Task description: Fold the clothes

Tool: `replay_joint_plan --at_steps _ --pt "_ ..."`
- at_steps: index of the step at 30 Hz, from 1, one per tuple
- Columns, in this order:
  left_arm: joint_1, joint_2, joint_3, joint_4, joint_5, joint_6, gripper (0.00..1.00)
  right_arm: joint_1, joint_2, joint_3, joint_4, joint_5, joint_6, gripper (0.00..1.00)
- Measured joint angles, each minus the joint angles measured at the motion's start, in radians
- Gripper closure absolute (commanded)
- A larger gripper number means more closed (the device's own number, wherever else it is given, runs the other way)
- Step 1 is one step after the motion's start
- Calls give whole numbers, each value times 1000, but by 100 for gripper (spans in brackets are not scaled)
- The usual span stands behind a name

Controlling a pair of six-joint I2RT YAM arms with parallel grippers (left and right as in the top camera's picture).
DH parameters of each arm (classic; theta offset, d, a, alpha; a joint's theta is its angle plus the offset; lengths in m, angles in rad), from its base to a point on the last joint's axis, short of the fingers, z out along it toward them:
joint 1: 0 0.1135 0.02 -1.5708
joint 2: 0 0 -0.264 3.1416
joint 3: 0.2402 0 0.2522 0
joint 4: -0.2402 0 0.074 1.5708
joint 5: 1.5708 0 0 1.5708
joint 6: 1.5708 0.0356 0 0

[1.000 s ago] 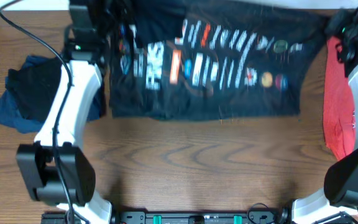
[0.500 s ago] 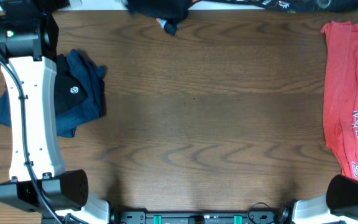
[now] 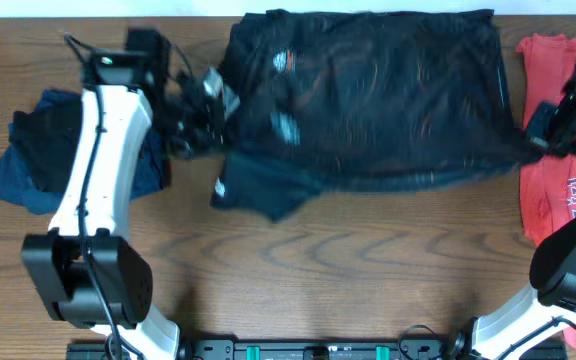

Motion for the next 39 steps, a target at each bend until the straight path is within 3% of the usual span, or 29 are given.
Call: replay_joint_plan --at_steps 9,15,27,39 --pt "2 0 -352 -13 -137 48 94 -2 0 -267 6 15 -10 99" --pt "2 -1 -477 -10 -183 51 94 -25 0 -330 11 18 -10 99" --pt "2 -170 -507 20 -278 5 94 -28 -52 -376 6 18 -9 99" --pt "2 -351 -507 -24 -299 -35 94 -40 -269 -534 48 16 31 99"
